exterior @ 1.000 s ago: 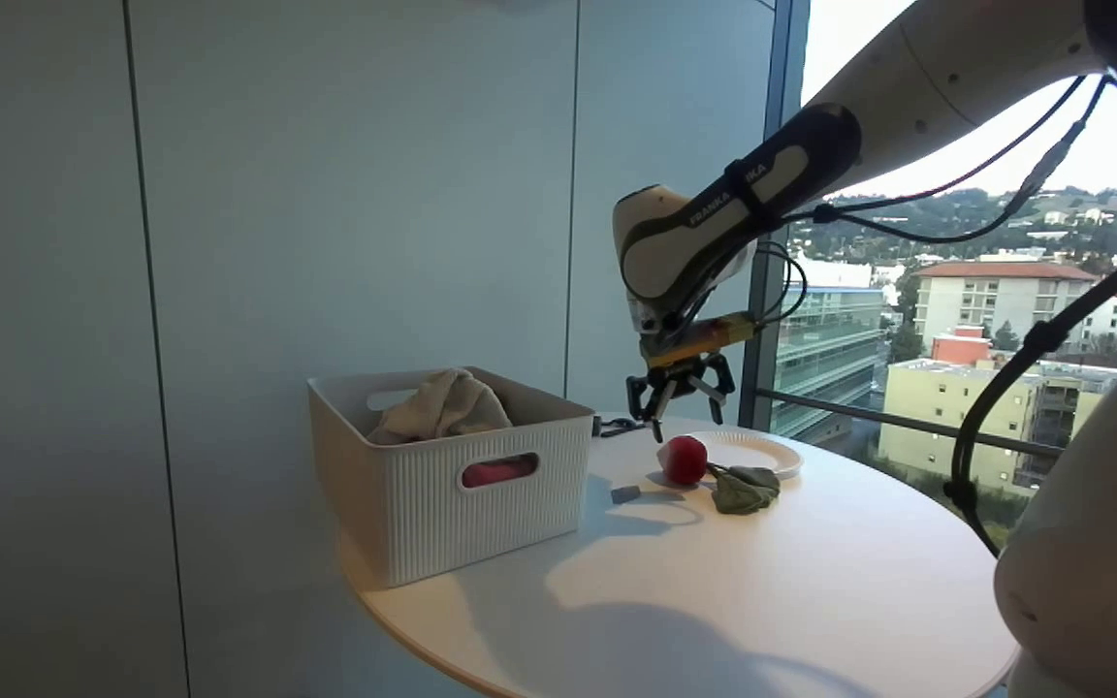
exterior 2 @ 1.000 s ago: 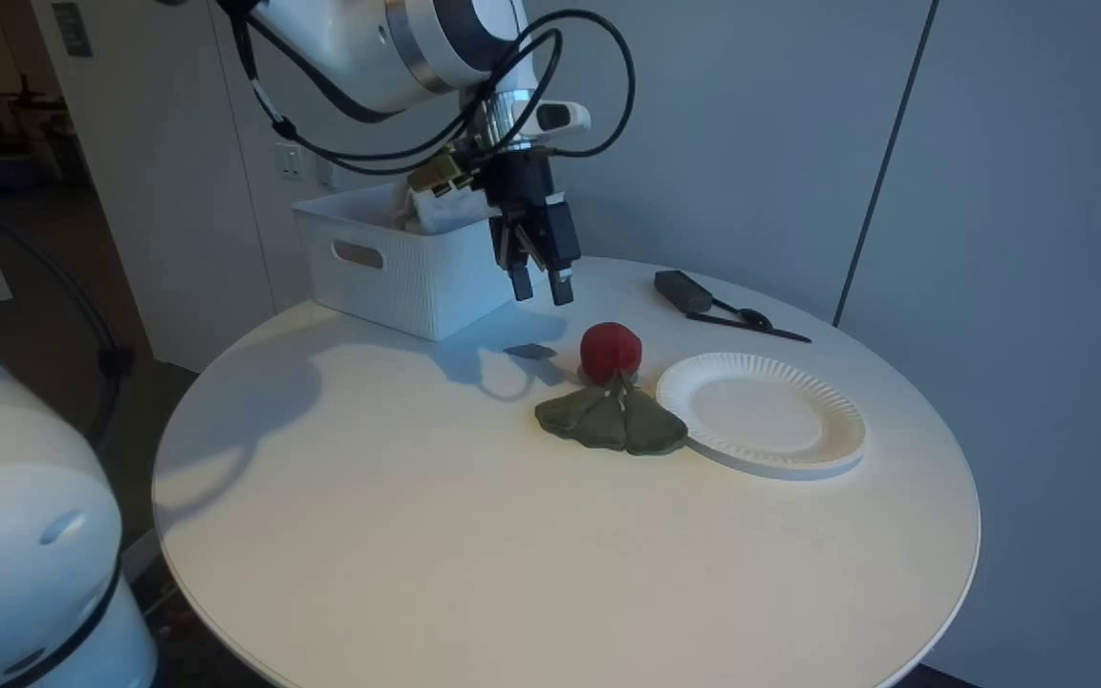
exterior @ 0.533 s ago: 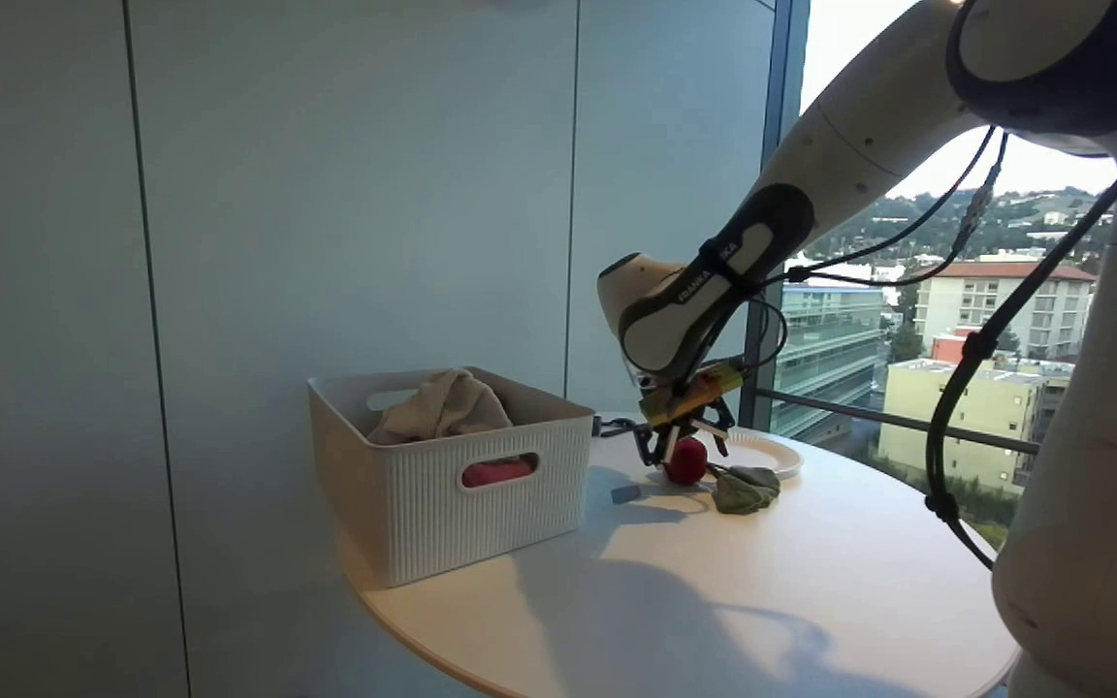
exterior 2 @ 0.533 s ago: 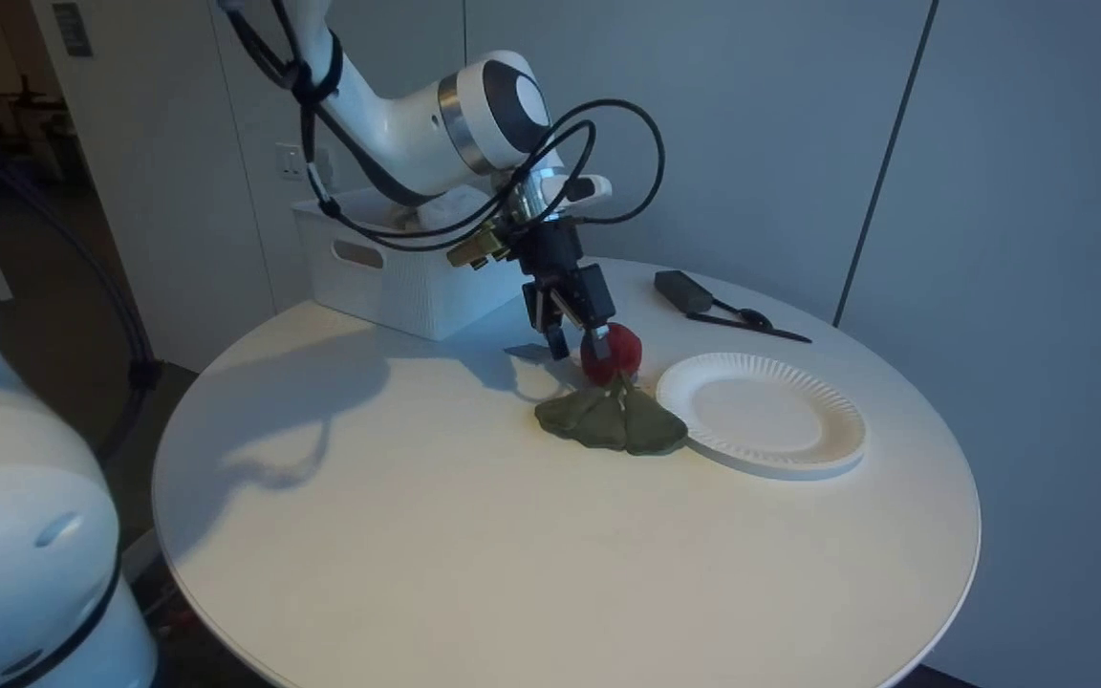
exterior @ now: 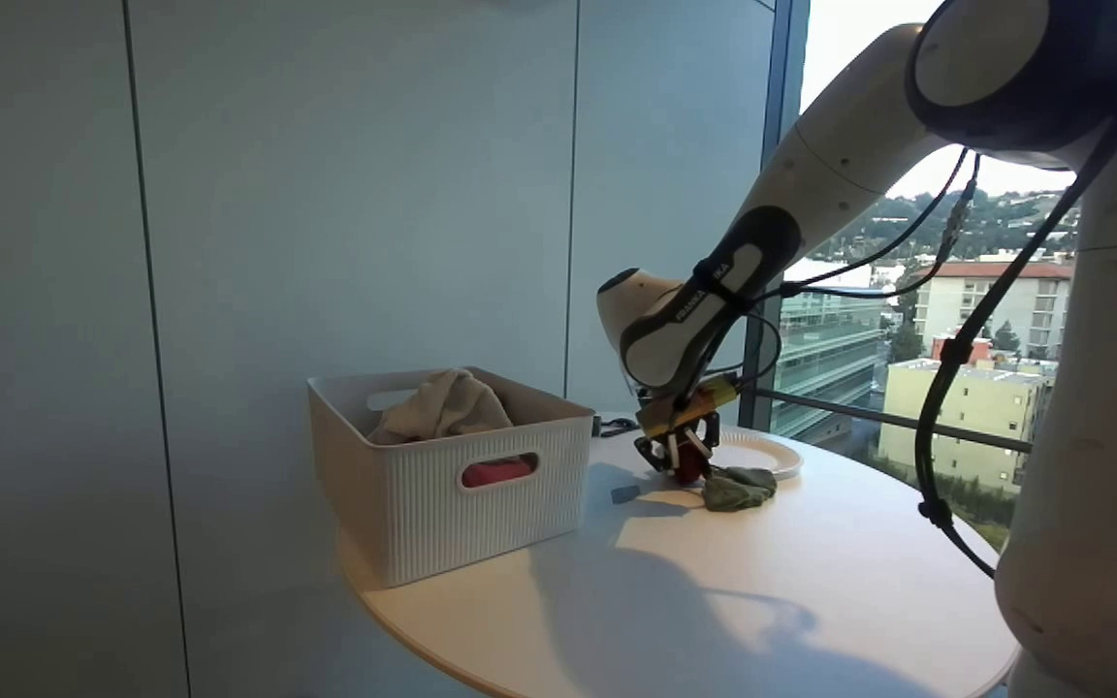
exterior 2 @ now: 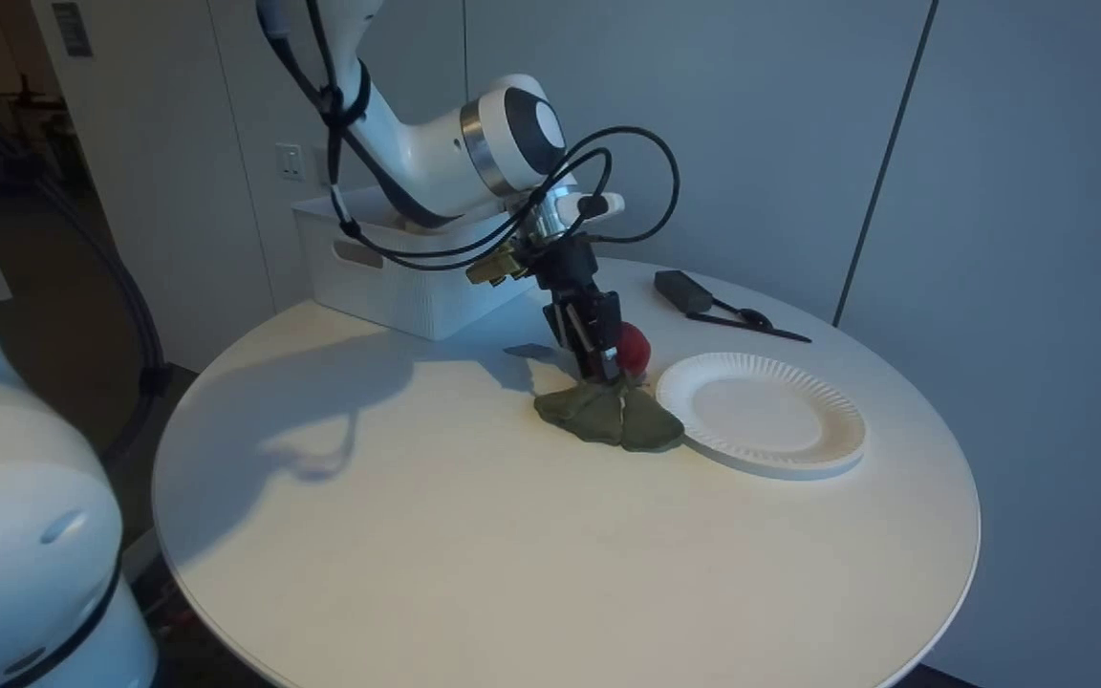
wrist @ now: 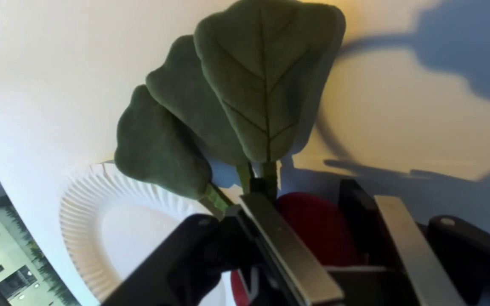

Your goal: Put the shirts, the moose toy, the towel and the beetroot plushy in the basket

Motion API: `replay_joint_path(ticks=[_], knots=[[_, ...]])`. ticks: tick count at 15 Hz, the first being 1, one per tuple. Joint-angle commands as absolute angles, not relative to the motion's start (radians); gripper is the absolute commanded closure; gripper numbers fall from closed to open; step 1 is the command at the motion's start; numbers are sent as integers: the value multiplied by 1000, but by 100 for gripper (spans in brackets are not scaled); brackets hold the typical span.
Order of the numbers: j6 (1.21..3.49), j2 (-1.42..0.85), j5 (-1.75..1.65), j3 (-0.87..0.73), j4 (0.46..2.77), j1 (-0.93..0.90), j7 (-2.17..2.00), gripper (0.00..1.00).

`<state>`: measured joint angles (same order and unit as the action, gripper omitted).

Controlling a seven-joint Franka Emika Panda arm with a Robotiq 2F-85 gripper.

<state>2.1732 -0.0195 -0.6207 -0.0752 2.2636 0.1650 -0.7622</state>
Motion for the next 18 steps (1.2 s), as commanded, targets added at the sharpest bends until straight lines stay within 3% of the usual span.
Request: replay_joint_path(ticks=[1, 3, 6, 7, 13, 18], knots=[[2192, 30, -657, -79, 2270, 127, -828, 83], [2177, 58, -665, -67, 2276, 108, -845, 92], [2130, 109, -699, -43, 2269, 81, -877, 96], [2107, 125, -711, -34, 2263, 76, -889, 93], [1916, 332, -895, 66, 2204, 45, -896, 93], [1902, 433, -911, 156, 2086, -40, -733, 93]])
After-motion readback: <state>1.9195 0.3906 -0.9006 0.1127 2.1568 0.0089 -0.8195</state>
